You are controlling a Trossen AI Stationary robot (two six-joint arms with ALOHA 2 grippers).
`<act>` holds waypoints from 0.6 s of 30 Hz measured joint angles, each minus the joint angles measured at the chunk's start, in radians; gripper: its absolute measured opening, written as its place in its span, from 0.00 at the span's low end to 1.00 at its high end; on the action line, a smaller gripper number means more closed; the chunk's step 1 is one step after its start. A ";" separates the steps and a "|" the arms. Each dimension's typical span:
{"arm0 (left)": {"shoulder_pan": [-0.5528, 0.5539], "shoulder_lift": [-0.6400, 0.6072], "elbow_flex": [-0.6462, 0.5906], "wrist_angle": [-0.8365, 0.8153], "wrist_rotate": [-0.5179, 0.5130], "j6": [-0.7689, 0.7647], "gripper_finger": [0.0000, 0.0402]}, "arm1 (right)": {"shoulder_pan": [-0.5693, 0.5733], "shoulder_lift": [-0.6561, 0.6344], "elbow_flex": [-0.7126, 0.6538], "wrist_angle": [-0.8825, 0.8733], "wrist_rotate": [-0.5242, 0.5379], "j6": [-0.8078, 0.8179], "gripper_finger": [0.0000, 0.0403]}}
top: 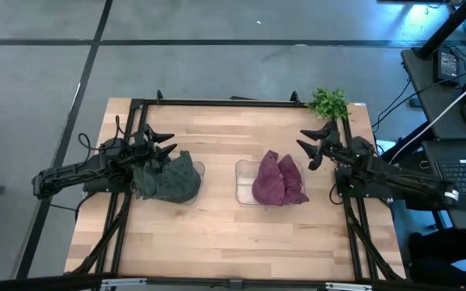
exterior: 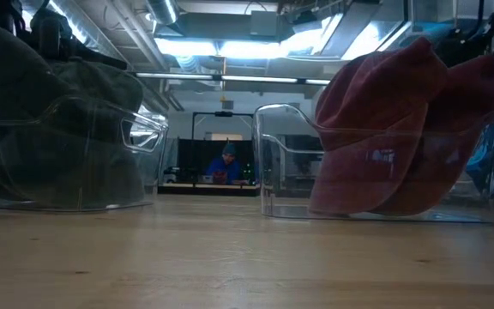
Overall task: Pick & Place hat
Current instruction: Return to Home Position
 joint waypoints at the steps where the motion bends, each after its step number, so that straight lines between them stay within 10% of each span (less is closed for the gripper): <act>1: 0.000 0.000 0.000 0.000 0.000 0.000 0.47 | 0.000 -0.022 0.000 -0.011 0.000 -0.004 0.52; 18: 0.000 0.001 0.000 0.001 0.000 0.000 0.47 | 0.000 -0.275 0.000 -0.311 0.062 0.004 0.52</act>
